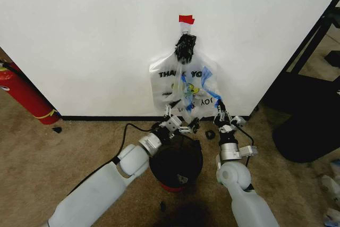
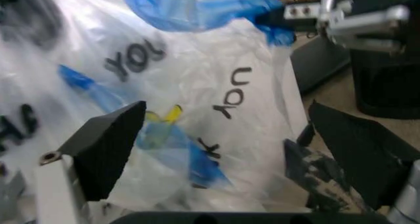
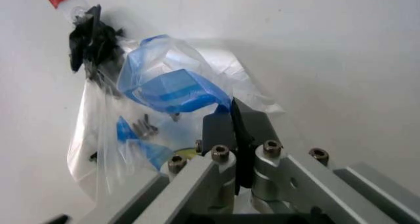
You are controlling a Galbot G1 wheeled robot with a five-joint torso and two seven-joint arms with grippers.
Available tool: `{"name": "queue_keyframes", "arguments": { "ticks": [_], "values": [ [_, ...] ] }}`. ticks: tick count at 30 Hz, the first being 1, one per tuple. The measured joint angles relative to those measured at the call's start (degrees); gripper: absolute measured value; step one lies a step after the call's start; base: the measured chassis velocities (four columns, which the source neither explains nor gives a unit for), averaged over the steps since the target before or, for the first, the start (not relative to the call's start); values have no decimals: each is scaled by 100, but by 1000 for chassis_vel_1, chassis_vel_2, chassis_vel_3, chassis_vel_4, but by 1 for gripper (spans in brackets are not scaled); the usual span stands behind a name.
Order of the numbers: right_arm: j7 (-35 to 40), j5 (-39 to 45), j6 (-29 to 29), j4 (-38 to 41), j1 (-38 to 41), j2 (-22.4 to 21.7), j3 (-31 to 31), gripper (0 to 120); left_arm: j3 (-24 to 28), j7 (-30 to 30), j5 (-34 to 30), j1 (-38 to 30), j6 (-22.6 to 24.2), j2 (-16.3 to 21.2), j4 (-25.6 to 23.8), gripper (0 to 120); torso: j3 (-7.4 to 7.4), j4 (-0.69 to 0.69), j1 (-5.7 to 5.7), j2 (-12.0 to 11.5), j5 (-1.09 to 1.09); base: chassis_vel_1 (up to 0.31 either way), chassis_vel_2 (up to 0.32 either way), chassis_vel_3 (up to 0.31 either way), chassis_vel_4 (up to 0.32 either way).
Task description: Pick up the garbage bag from the wall and place it over the trash bin.
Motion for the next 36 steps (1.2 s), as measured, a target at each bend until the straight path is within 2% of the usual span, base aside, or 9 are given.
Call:
{"name": "queue_keyframes", "arguments": {
  "ticks": [1,9,13,20,26,31,36],
  "values": [
    [-18,-8,5,0,-1,15,-2,0,38,-18,18,-23,13,-46,81,93,0,1,0,0,0,0,0,0,0],
    [-81,198,50,15,-5,31,-59,0,60,-87,330,-199,-6,-374,769,91,0,2,0,0,0,0,0,0,0],
    [-143,295,67,111,-98,-33,-27,0,71,-235,419,-378,183,-497,896,91,0,1,0,0,0,0,0,0,0],
    [-288,214,155,140,-188,-37,9,0,263,-400,435,-603,666,-507,894,88,0,2,0,0,0,0,0,0,0],
    [-436,36,222,146,-217,5,-28,0,500,-473,428,-779,839,-527,873,84,0,1,0,0,0,0,0,0,0],
    [-495,-53,292,24,-161,18,13,0,514,-306,237,-841,724,-379,684,86,0,0,0,0,0,0,0,0,0],
    [-495,-28,330,-107,-65,19,96,0,383,21,3,-690,270,2,385,90,0,4,0,0,-1,0,0,0,0]
  ]
}}
